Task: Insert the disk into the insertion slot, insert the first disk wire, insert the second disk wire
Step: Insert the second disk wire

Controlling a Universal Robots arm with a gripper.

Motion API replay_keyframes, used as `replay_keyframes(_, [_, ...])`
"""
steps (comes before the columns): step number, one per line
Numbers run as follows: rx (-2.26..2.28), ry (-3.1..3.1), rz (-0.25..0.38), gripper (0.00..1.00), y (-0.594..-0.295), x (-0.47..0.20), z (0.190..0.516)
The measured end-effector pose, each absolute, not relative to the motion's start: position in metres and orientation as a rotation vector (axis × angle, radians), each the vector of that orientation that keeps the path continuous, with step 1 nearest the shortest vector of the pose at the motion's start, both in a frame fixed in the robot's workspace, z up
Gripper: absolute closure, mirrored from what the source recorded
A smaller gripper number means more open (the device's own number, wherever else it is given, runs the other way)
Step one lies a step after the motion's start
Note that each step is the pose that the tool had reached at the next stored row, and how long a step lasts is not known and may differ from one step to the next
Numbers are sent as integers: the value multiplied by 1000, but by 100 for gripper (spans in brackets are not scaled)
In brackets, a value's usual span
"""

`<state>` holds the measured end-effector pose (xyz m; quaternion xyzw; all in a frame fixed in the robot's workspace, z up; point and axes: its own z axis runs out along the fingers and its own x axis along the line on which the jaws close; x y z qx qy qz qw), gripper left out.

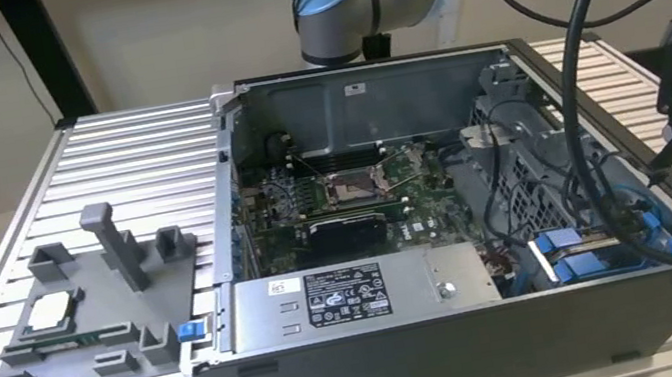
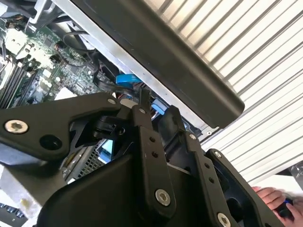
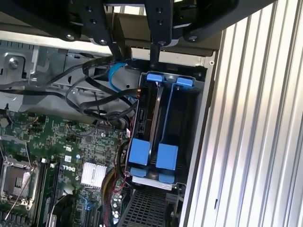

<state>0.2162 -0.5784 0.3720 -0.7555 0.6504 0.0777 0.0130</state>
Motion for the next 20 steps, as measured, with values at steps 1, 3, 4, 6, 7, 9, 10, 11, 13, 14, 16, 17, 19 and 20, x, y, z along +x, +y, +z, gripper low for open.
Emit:
replay_keyframes(1, [-2356, 2025, 245, 0, -578, 216, 372])
replay_keyframes(3, [-2362, 2023, 254, 0, -578, 216, 371])
replay_keyframes(4, [-2364, 2022, 258, 0, -577, 216, 370])
replay_keyframes(6, [-2370, 2020, 265, 0, -576, 217, 370])
replay_keyframes(7, [-2373, 2019, 269, 0, -576, 217, 369])
replay_keyframes(9, [-2380, 2018, 279, 0, -576, 217, 369])
replay_keyframes(10, [-2383, 2017, 284, 0, -576, 218, 368])
replay_keyframes(11, [-2387, 2017, 290, 0, -576, 218, 368])
replay_keyframes(13, [-2394, 2018, 304, 0, -576, 220, 367])
replay_keyframes(14, [-2398, 2018, 311, 0, -576, 221, 367])
replay_keyframes(16, [-2405, 2021, 328, 0, -576, 224, 366])
replay_keyframes(17, [-2408, 2022, 338, 0, -576, 225, 366])
replay_keyframes(19, [-2416, 2026, 357, 0, -576, 227, 365])
replay_keyframes(20, [-2419, 2028, 367, 0, -576, 228, 365])
